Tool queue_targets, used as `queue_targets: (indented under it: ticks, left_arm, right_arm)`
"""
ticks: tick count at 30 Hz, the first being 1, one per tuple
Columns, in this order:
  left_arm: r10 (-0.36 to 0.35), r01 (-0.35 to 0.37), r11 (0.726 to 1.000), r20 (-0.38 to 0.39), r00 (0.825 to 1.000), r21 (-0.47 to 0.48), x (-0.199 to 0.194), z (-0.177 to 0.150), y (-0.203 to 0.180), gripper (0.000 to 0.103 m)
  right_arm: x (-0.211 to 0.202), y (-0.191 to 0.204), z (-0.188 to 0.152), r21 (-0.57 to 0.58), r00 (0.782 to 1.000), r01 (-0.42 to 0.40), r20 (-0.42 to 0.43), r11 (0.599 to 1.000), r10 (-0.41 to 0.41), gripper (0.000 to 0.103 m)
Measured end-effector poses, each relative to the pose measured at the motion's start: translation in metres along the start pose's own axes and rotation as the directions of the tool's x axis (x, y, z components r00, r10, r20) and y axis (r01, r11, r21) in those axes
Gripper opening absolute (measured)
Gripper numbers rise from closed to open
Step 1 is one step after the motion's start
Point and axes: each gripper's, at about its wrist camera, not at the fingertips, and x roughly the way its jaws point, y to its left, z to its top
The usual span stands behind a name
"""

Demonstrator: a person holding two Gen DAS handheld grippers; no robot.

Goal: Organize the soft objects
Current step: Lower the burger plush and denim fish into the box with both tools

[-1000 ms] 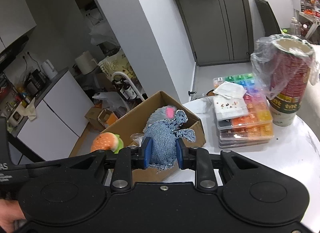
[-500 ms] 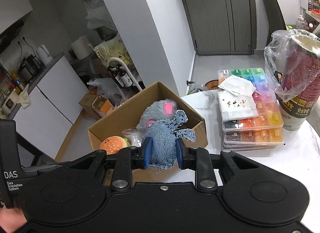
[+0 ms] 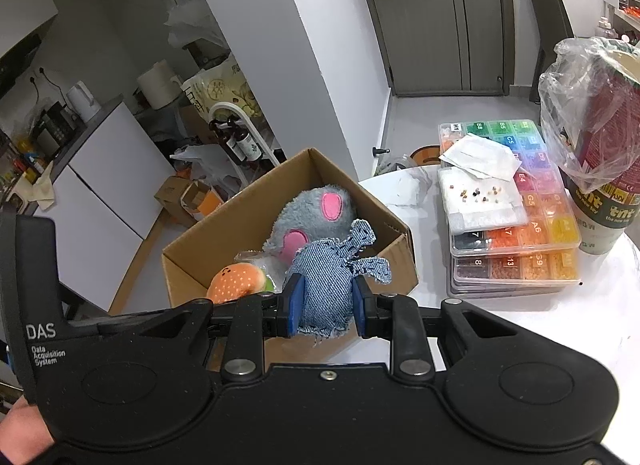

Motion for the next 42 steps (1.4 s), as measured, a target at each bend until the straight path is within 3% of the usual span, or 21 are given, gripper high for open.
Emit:
queue_targets:
  ticks: [8, 16, 32, 37, 39, 42]
  left_arm:
    - [0.002, -0.002, 1.0, 0.022, 1.0, -0.018, -0.012, 0.002, 0.003, 0.05]
    - [-0.021, 0.023, 0.999, 0.053, 0.998, -0.044, -0.031, 0.003, 0.013, 0.05]
    - [0.033, -0.022, 0.993, 0.086, 0.996, -0.116, -0.059, 0.0, 0.048, 0.052]
    - [0.039, -0.027, 0.991, 0.09, 0.995, -0.131, -0.065, -0.004, 0.055, 0.052]
    - [0.041, -0.029, 0.991, 0.089, 0.995, -0.133, -0.067, -0.006, 0.056, 0.052]
    - [0.053, -0.042, 0.991, 0.085, 0.995, -0.131, -0.069, -0.007, 0.057, 0.056]
  right_arm:
    - [0.004, 0.006, 0.009, -0.029, 1.0, -0.003, -0.001, 1.0, 0.003, 0.026]
    - [0.017, 0.016, 0.014, -0.061, 0.999, -0.016, -0.029, 0.998, 0.014, 0.026]
    - [0.054, 0.03, 0.018, -0.102, 0.995, 0.035, -0.09, 0.994, -0.044, 0.026]
    - [0.066, 0.031, 0.017, -0.111, 0.988, 0.082, -0.121, 0.99, -0.096, 0.036]
    - [0.064, 0.029, 0.017, -0.095, 0.988, 0.077, -0.123, 0.992, -0.089, 0.046]
    - [0.055, 0.031, 0.018, -0.103, 0.99, 0.084, -0.103, 0.991, -0.094, 0.053]
